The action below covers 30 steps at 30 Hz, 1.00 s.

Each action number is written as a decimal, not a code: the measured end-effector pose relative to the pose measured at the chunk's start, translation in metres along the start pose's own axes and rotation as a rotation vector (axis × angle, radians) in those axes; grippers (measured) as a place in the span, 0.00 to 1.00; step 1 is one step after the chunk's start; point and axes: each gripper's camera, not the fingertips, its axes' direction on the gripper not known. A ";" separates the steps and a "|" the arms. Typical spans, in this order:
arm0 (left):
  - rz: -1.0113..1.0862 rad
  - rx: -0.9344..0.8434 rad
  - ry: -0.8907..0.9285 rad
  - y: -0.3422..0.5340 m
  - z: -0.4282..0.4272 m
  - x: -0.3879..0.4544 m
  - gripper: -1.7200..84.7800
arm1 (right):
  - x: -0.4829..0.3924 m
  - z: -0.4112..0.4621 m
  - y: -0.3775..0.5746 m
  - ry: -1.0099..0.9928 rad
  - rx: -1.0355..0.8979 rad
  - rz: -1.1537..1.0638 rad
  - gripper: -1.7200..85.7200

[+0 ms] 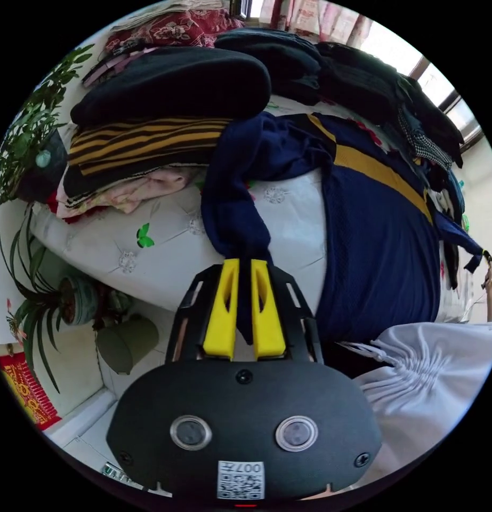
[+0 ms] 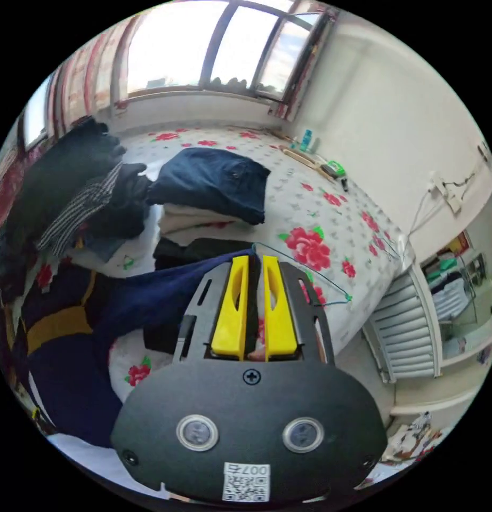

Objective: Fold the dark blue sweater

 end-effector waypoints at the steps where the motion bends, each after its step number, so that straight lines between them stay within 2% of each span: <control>1: -0.011 -0.012 0.032 -0.003 -0.002 -0.005 0.04 | 0.018 0.007 -0.009 0.084 -0.051 0.109 0.07; 3: -0.036 -0.022 0.099 -0.008 -0.007 -0.014 0.03 | 0.038 0.017 -0.011 0.165 -0.124 0.224 0.09; 4: -0.057 0.029 0.192 -0.009 -0.018 -0.020 0.03 | 0.046 0.019 -0.004 0.149 -0.136 0.291 0.09; 8: -0.098 0.303 0.527 -0.010 -0.071 -0.041 0.02 | 0.032 0.010 0.036 -0.094 -0.040 0.316 0.10; 10: -0.135 0.486 0.681 -0.015 -0.106 -0.059 0.02 | -0.007 0.009 0.070 -0.270 -0.039 0.192 0.10; 13: -0.182 0.704 0.810 -0.028 -0.140 -0.082 0.02 | -0.067 0.006 0.115 -0.473 -0.100 0.012 0.10; 17: -0.220 0.816 0.823 -0.055 -0.170 -0.086 0.02 | -0.125 -0.015 0.155 -0.638 -0.079 -0.218 0.11; 20: -0.092 0.859 0.879 -0.078 -0.192 -0.048 0.02 | -0.144 -0.036 0.169 -0.790 -0.059 -0.317 0.11; 23: 0.211 0.824 0.993 -0.095 -0.210 0.033 0.03 | -0.143 -0.053 0.180 -0.876 -0.017 -0.334 0.11; 25: 0.507 0.682 1.034 -0.098 -0.207 0.120 0.06 | -0.135 -0.060 0.191 -0.884 0.007 -0.322 0.12; 26: 0.571 0.632 1.043 -0.096 -0.202 0.143 0.07 | -0.133 -0.060 0.194 -0.883 0.009 -0.314 0.12; 28: 0.769 0.374 1.012 -0.086 -0.162 0.224 0.13 | -0.128 -0.052 0.211 -0.876 -0.028 -0.284 0.12; 30: 0.800 0.210 0.915 -0.073 -0.123 0.263 0.14 | -0.129 -0.043 0.224 -0.883 -0.087 -0.266 0.12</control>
